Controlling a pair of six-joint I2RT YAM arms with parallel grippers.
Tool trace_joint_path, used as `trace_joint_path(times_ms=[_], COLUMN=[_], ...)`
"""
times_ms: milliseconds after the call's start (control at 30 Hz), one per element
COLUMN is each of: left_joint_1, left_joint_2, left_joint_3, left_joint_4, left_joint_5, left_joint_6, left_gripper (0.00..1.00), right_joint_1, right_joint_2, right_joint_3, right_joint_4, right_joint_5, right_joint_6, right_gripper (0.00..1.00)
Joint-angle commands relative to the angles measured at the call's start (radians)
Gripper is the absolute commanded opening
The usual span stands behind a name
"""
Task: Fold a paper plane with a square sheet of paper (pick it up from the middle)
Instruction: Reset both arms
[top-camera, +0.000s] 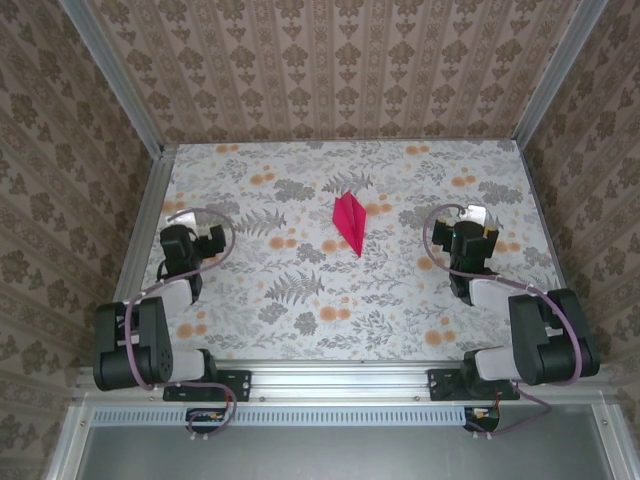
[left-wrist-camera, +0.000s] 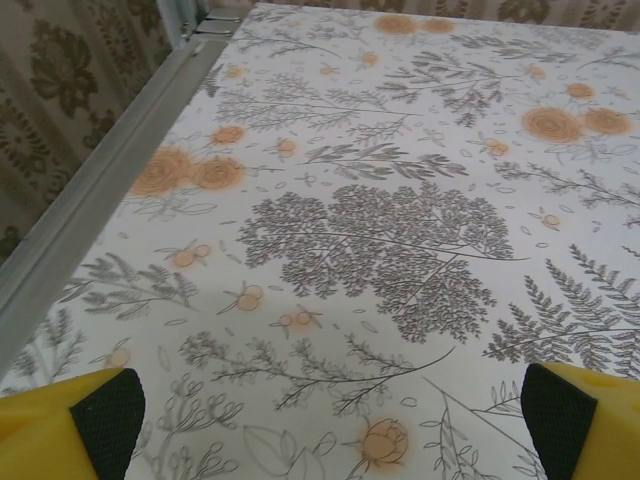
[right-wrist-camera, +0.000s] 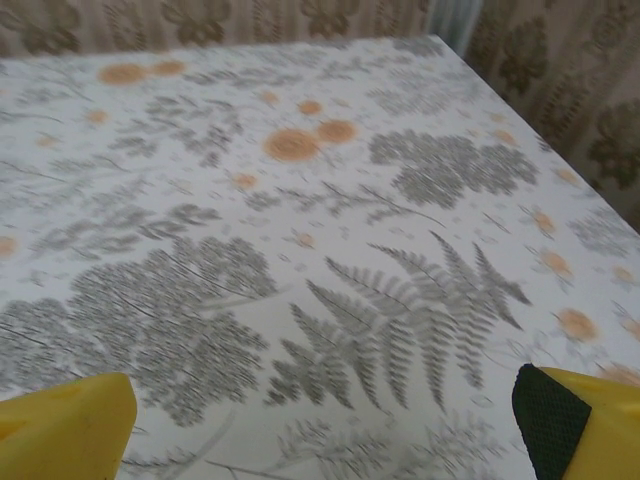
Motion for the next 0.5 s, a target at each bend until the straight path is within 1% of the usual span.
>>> trace_joint_path(times_ms=[0,100,233,300,367,467], left_joint_1=[0.010,0.008,0.001,-0.008,-0.018,-0.040], left_joint_2=[0.052,0.081,0.097,0.105,0.126,0.168], left_joint_3=[0.004,0.009,0.001,-0.008,-0.017,-0.017], left_joint_4=[0.125,0.140,0.171,0.193,0.226,0.264], left_joint_5=[0.099,0.128,0.156,0.147,0.139,0.087], left_joint_6=[0.033,0.047,0.066,0.073,0.083,0.089], left_gripper=[1.00,1.00,1.00,1.00,1.00,1.00], right_joint_1=[-0.008,-0.008,-0.007,-0.008,-0.008,-0.008], right_joint_2=[0.055,0.113,0.164,0.189,0.185,0.187], right_joint_3=[-0.013,-0.044,-0.052,-0.063,-0.066,-0.061], right_joint_4=[0.180,0.301,0.360,0.410,0.405,0.400], right_joint_5=[-0.110,-0.139,-0.169,-0.173,-0.180,-0.171], right_joint_6=[-0.032,-0.042,-0.056,-0.059,-0.061,-0.058], right_gripper=[1.00,1.00,1.00,1.00,1.00,1.00])
